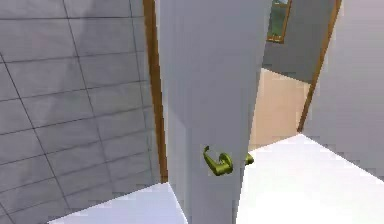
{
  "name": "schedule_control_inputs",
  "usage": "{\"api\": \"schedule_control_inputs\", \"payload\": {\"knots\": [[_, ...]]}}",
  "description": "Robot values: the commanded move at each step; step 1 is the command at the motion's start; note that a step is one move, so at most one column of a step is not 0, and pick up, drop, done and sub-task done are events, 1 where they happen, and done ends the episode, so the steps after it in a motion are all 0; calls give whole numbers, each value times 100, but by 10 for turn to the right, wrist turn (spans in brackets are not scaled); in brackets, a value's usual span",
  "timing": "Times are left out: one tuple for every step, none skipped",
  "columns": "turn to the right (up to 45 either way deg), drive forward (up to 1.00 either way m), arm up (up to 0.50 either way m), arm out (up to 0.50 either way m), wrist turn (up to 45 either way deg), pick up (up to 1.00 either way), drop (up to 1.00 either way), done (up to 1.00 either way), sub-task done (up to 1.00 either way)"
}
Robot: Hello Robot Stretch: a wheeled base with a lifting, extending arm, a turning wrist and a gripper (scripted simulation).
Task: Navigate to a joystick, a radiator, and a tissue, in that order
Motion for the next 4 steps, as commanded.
{"api": "schedule_control_inputs", "payload": {"knots": [[-450, 0, 0, 0, 0, 0, 0, 0, 0], [-300, 0, 0, 0, 0, 0, 0, 0, 0], [0, 30, 0, 0, 0, 0, 0, 0, 0], [-390, 0, 0, 0, 0, 0, 0, 0, 0]]}}
